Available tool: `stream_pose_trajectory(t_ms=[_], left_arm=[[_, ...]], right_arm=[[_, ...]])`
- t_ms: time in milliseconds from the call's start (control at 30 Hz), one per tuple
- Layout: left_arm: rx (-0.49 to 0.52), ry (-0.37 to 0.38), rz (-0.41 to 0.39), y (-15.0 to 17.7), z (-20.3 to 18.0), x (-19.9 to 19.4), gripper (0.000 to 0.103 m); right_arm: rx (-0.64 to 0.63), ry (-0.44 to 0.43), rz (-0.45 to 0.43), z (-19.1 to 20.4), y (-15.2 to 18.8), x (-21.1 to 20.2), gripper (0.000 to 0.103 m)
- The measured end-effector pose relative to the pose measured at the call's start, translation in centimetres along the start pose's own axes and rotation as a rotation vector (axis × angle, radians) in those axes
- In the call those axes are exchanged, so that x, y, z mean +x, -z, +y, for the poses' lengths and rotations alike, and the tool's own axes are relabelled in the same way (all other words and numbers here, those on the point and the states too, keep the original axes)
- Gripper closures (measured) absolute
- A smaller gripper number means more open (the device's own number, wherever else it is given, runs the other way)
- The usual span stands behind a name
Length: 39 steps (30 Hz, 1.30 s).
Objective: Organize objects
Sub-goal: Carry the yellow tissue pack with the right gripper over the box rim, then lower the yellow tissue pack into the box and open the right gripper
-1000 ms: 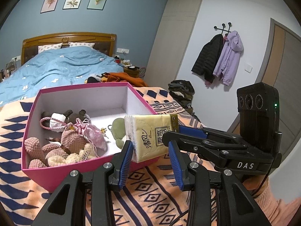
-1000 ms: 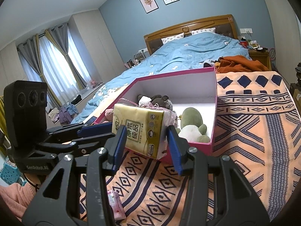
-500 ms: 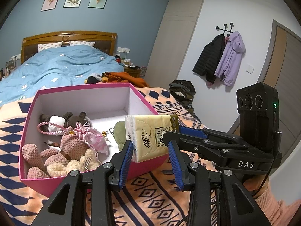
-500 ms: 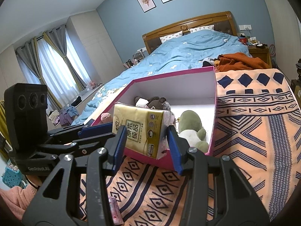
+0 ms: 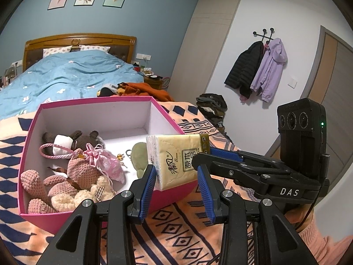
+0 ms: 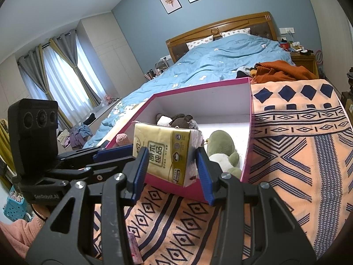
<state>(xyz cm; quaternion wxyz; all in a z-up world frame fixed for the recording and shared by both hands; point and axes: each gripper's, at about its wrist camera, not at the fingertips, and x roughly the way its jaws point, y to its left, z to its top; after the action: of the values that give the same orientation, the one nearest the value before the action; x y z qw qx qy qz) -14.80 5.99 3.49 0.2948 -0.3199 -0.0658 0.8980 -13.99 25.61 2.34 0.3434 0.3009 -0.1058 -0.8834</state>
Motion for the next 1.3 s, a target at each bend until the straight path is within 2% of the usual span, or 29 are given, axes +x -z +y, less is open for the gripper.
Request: stream_pose_trajectory(t_ms=[700,1300], left_arm=[[-0.015,0.012,0.025,-0.4,0.7,1.3,0.064],[-0.042,-0.004,0.068,-0.3,1.9,3.4,0.065]], right_arm=[[0.011,0.01,0.014,-1.1,-0.4,0.7,0.056],[0.042,0.022,0.067,-2.5,-0.6,2.5,0.057]])
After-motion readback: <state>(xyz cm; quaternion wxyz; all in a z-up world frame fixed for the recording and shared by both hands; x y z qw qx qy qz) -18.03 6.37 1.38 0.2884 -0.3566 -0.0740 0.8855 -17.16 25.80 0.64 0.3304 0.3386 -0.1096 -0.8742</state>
